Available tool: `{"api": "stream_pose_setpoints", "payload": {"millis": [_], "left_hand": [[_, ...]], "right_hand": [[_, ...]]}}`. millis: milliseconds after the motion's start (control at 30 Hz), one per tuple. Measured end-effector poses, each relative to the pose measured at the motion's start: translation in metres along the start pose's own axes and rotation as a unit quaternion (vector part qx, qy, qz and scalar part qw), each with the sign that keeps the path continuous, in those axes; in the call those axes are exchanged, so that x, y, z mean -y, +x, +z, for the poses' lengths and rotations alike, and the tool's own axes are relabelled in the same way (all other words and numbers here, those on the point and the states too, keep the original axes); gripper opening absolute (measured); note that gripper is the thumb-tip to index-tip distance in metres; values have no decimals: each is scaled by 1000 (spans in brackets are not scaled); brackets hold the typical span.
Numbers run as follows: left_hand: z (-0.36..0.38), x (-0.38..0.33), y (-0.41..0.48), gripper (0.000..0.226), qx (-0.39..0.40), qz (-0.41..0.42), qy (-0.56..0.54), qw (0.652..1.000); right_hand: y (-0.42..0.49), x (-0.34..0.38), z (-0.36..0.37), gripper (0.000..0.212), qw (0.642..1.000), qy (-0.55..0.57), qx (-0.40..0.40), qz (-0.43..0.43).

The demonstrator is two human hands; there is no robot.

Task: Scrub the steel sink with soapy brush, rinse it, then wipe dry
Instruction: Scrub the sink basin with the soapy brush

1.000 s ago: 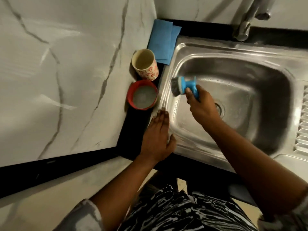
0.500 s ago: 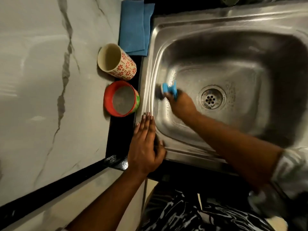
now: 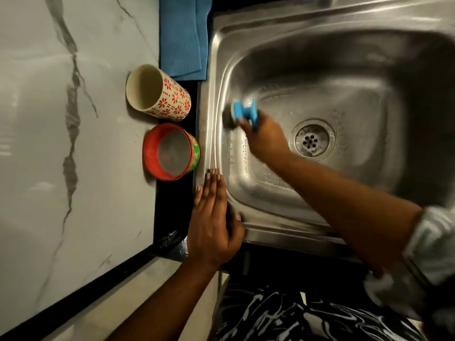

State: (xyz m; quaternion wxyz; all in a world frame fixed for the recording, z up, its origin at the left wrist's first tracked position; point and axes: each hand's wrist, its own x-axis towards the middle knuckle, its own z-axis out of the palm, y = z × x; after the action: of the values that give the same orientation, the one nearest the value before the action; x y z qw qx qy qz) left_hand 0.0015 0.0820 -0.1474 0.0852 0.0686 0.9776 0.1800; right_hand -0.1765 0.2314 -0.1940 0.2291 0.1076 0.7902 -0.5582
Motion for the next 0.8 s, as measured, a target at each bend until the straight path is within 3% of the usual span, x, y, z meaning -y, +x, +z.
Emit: {"api": "stream_pose_setpoints", "payload": {"millis": [67,133,333,400,533,600,800], "left_hand": [[0,0,-1,82,3,2,-2,1000],[0,0,0,81,0,3,0,1000],[0,1,-1,81,-4,9,2,1000],[0,2,-1,80,-4,8,1,1000],[2,2,-2,79,-5,4,-1,1000],[1,2,-2,79,-6,5,-5,1000],[1,1,-1,80,-4,8,-2,1000]], "right_hand": [[41,19,-10,52,997,44,-61,18],[48,21,-14,52,997,39,-60,3],[-78,-35,2,50,979,-158,127,5],[-63,-36,7,51,986,-136,99,1],[41,2,0,47,998,2,-54,34],[68,4,-7,47,994,41,-86,61],[-43,-47,12,44,985,-113,116,55]]}}
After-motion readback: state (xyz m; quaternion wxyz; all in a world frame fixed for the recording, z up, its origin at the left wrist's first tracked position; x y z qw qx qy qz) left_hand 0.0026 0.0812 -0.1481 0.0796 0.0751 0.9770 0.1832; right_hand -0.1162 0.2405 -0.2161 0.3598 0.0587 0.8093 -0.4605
